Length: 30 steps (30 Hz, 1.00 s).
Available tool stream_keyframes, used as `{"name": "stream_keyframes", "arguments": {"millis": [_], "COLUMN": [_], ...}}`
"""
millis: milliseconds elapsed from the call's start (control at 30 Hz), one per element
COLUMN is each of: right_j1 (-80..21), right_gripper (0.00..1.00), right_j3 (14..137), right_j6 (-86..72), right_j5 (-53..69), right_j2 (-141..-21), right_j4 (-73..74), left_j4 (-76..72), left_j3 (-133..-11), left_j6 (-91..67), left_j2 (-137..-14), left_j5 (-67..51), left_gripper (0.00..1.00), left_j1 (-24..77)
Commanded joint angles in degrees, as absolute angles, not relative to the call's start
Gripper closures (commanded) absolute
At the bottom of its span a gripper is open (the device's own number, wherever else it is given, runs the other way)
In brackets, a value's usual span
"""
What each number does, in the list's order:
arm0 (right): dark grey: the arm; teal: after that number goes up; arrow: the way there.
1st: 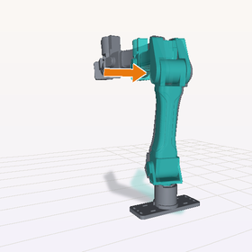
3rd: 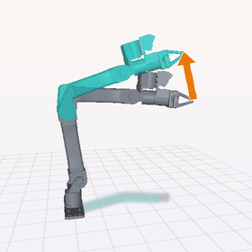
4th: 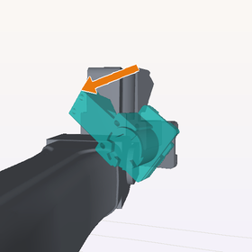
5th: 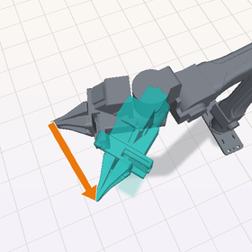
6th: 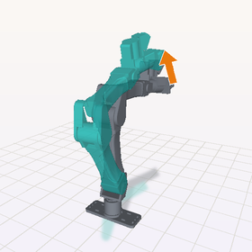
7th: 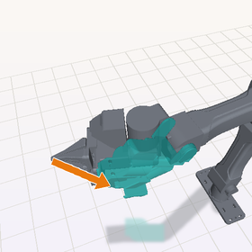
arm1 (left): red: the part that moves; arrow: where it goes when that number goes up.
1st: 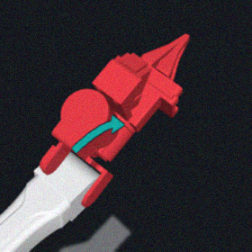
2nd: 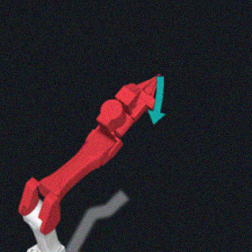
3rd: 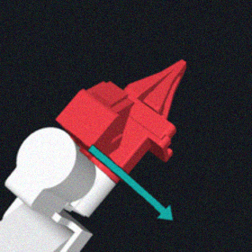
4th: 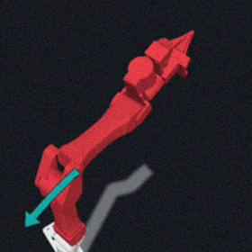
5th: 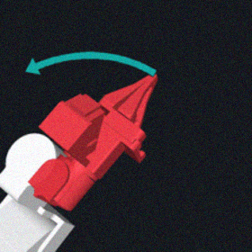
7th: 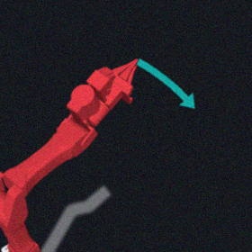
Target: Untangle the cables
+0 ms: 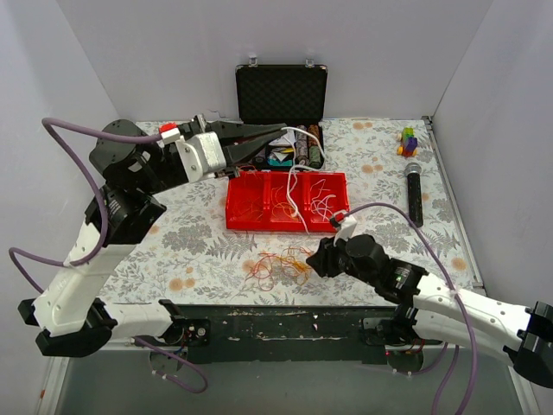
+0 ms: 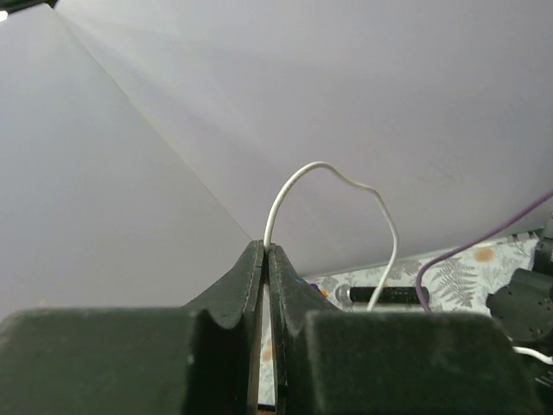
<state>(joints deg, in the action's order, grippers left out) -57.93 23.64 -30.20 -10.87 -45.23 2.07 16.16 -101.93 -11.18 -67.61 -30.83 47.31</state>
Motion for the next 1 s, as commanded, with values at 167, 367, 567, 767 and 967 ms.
{"name": "stream_keyframes", "arguments": {"millis": [167, 367, 567, 767, 967], "right_j1": [-58.5, -58.5, -58.5, -58.5, -58.5], "right_gripper": [0.46, 0.46, 0.47, 0.48, 0.48], "right_j3": [33.5, 36.1, 37.4, 36.7, 37.3], "right_j6": [-28.1, -27.2, -33.5, -35.6, -36.3], "right_j5": [-18.0, -23.7, -34.9, -39.3, -42.0], "right_j2": [-38.9, -32.4, -30.7, -26.6, -23.3], "right_j4": [8.3, 11.5, 21.5, 24.4, 27.0], "left_j4": [10.0, -2.0, -9.4, -12.1, -16.1], "left_j3": [-103.0, -96.9, -96.2, -92.9, -87.3], "left_j6": [-9.9, -8.9, -7.6, -7.3, -3.4], "left_j2": [-68.6, -72.1, -78.1, -81.9, -85.4], "left_j5": [-30.2, -26.8, -24.1, -23.7, -21.2], "left_gripper": [1.0, 1.0, 1.0, 1.0, 1.0], "left_j1": [47.0, 47.1, 47.1, 47.1, 47.0]}}
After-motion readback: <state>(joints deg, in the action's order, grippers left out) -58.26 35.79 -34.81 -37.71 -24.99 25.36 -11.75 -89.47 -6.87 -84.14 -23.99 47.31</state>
